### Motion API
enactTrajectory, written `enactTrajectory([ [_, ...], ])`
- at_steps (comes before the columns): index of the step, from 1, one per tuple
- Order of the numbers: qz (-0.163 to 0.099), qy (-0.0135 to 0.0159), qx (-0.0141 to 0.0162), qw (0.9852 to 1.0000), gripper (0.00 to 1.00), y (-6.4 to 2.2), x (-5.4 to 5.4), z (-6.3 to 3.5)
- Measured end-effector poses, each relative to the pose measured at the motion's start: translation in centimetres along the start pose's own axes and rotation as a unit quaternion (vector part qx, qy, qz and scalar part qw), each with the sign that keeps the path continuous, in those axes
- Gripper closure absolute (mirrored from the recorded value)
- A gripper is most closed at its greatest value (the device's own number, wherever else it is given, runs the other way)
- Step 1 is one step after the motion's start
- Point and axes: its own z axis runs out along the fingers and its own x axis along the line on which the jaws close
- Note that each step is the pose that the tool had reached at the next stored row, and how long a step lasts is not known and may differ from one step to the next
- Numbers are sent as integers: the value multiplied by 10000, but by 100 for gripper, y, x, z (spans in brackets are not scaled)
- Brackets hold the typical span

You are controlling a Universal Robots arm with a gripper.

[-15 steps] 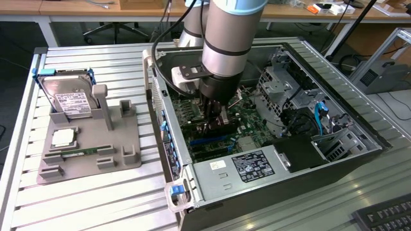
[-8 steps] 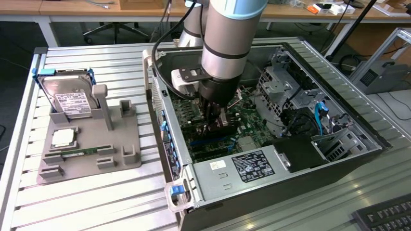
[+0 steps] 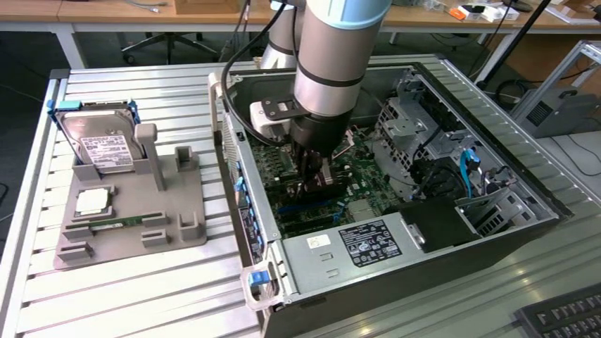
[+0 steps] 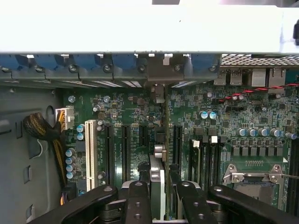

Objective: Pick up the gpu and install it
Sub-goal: 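Insert the gpu into the slot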

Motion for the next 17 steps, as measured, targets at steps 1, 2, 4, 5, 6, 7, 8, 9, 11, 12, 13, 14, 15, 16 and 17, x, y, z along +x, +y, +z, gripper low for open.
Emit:
enactTrajectory([
  [1,0,0,-1,10000,73,0,0,-1],
  [2,0,0,0,10000,73,0,0,0],
  [4,0,1,0,10000,73,0,0,-1],
  [5,0,1,-1,10000,73,0,1,0],
  [6,0,1,-1,10000,73,0,1,2],
  [7,0,0,0,10000,73,0,0,7],
  [8,0,0,0,10000,73,0,0,12],
  [9,0,1,0,10000,73,0,0,18],
  [11,0,1,-1,10000,73,1,0,30],
  [12,0,1,-1,10000,73,1,0,34],
  [13,0,1,-1,10000,73,1,0,38],
  [14,0,1,-1,10000,73,1,0,43],
  [15,0,0,-1,10000,73,1,0,43],
  [16,0,0,-1,10000,73,1,0,45],
  [17,0,-1,-1,10000,73,1,0,47],
])
